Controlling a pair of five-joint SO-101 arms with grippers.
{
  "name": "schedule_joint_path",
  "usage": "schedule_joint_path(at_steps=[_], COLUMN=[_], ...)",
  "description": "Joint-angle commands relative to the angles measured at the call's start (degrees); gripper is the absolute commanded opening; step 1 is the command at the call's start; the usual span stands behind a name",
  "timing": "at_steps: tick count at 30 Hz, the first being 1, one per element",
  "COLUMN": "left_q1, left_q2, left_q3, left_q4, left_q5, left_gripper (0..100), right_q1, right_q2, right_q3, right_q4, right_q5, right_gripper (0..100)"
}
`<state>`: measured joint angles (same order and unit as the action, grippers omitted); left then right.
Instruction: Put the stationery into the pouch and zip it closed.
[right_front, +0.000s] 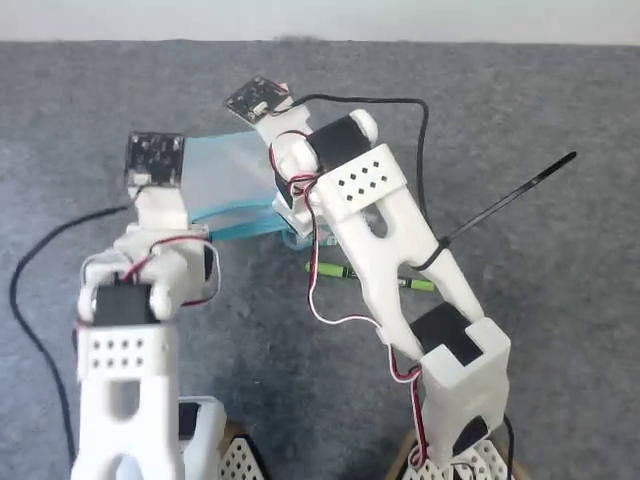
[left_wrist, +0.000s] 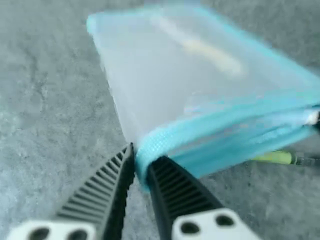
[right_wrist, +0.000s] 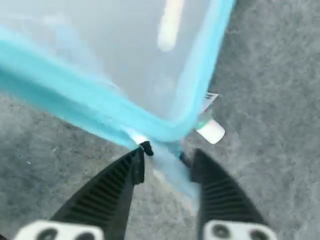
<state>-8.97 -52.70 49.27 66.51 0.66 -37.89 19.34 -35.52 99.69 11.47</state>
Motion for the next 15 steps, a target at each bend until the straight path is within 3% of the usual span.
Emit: schedule_joint_path(at_steps=[1,15], left_q1=[0.44,0.88], left_q2=[-5.89,1.32], left_q3=[0.48,-1.36], left_q4=[-0.97,-1.23], left_q5=[0.88,0.97], left_gripper=[1,1], right_q1=[-2.51,-2.95], right_q2=[-1.10,-2.24], right_q3=[-0.35,-12.31], right_q4=[-1.19,2.95], right_q5=[-0.79,-1.05], right_gripper=[25.6,26.7])
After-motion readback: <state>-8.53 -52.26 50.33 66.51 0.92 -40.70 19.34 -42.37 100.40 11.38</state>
